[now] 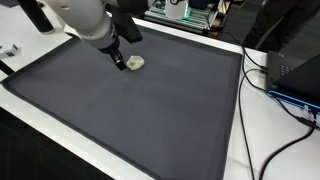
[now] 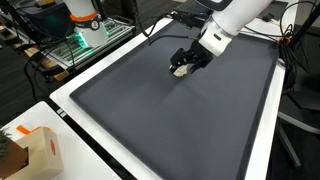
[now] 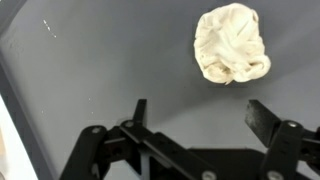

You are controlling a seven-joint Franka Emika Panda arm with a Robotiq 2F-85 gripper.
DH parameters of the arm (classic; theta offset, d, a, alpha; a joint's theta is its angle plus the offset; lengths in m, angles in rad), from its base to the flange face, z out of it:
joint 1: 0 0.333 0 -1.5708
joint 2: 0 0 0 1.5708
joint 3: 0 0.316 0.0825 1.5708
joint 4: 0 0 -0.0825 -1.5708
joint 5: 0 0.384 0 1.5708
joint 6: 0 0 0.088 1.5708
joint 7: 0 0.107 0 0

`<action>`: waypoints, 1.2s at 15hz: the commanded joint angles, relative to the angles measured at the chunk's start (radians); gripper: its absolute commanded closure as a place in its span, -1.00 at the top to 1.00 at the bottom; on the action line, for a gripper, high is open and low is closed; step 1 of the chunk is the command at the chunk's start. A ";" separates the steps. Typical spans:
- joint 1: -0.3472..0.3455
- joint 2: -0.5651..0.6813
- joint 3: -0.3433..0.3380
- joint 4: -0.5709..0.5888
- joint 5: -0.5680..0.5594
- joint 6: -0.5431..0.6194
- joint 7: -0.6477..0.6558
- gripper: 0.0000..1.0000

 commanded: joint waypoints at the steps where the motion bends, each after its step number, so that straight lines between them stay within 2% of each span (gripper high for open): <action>1: 0.041 -0.014 -0.001 -0.029 -0.095 0.033 -0.054 1.00; 7: 0.083 -0.042 0.012 -0.085 -0.205 0.142 -0.149 1.00; 13: 0.107 -0.111 0.022 -0.211 -0.262 0.281 -0.234 1.00; 18: 0.115 -0.193 0.037 -0.323 -0.292 0.351 -0.290 1.00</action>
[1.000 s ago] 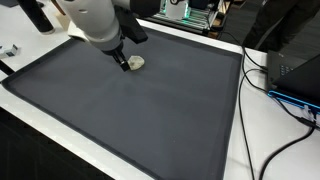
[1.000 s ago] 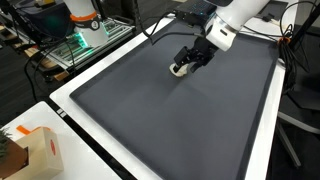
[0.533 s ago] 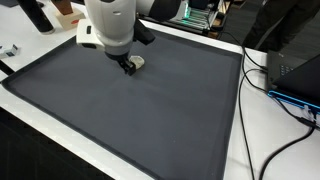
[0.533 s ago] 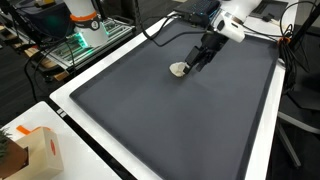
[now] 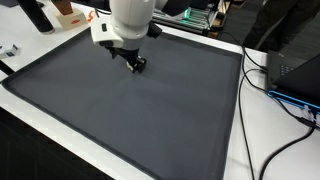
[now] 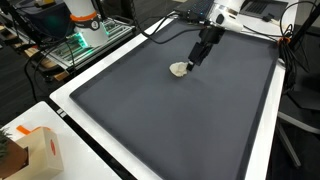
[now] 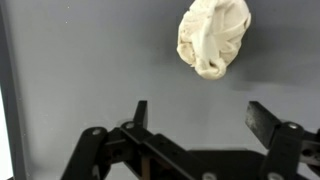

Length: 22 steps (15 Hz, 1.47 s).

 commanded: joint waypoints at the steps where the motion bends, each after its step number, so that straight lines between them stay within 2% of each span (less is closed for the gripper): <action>1: 0.003 -0.095 0.012 -0.132 -0.051 0.064 -0.038 1.00; 7: -0.007 -0.183 0.039 -0.243 -0.103 0.132 -0.108 1.00; 14: -0.043 -0.278 0.072 -0.367 -0.074 0.242 -0.219 1.00; 19: -0.096 -0.341 0.105 -0.449 0.001 0.344 -0.343 1.00; 22: -0.137 -0.380 0.132 -0.493 0.097 0.394 -0.451 1.00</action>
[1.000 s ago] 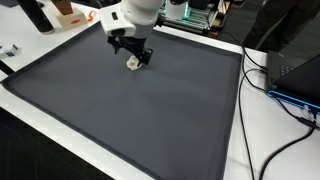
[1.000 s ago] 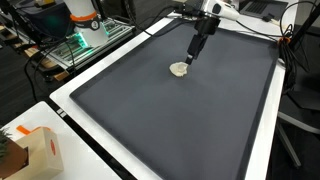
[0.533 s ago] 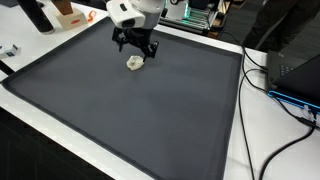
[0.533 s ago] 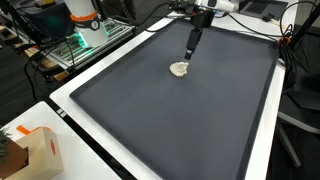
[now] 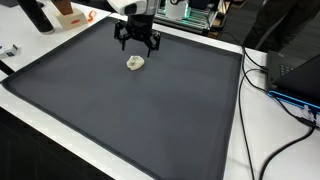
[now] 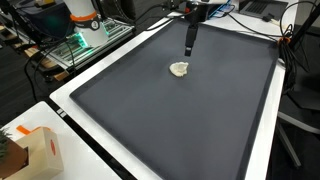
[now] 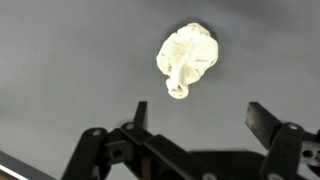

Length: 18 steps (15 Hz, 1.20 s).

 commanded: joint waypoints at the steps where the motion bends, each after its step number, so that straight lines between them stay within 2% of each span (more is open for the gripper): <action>1: -0.066 -0.080 0.045 -0.096 0.123 0.072 -0.142 1.00; 5: -0.122 -0.128 0.082 -0.133 0.310 0.092 -0.315 1.00; 10: -0.168 -0.175 0.094 -0.124 0.550 0.042 -0.453 1.00; 14: -0.187 -0.212 0.073 -0.103 0.666 -0.006 -0.449 1.00; 18: -0.196 -0.233 0.045 -0.056 0.701 -0.117 -0.416 1.00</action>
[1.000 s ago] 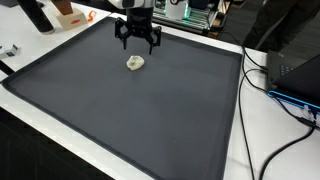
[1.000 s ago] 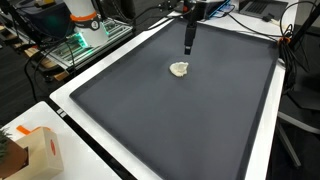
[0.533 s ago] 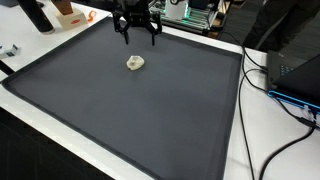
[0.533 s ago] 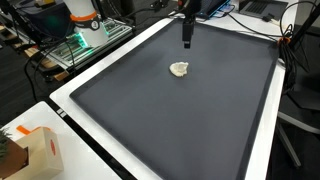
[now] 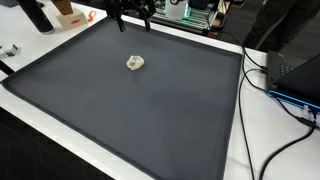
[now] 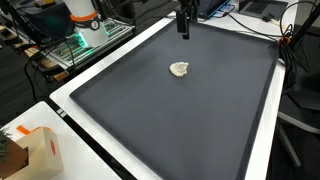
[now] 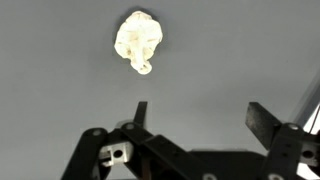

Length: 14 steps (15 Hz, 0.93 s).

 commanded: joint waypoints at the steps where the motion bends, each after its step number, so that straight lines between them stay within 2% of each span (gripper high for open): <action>1: -0.010 -0.030 -0.022 0.033 0.035 -0.114 0.018 1.00; 6: -0.004 -0.020 -0.041 0.102 0.006 -0.214 0.066 1.00; 13: 0.005 -0.006 -0.044 0.136 -0.073 -0.237 0.169 1.00; 14: 0.001 -0.015 -0.040 0.121 -0.038 -0.209 0.130 1.00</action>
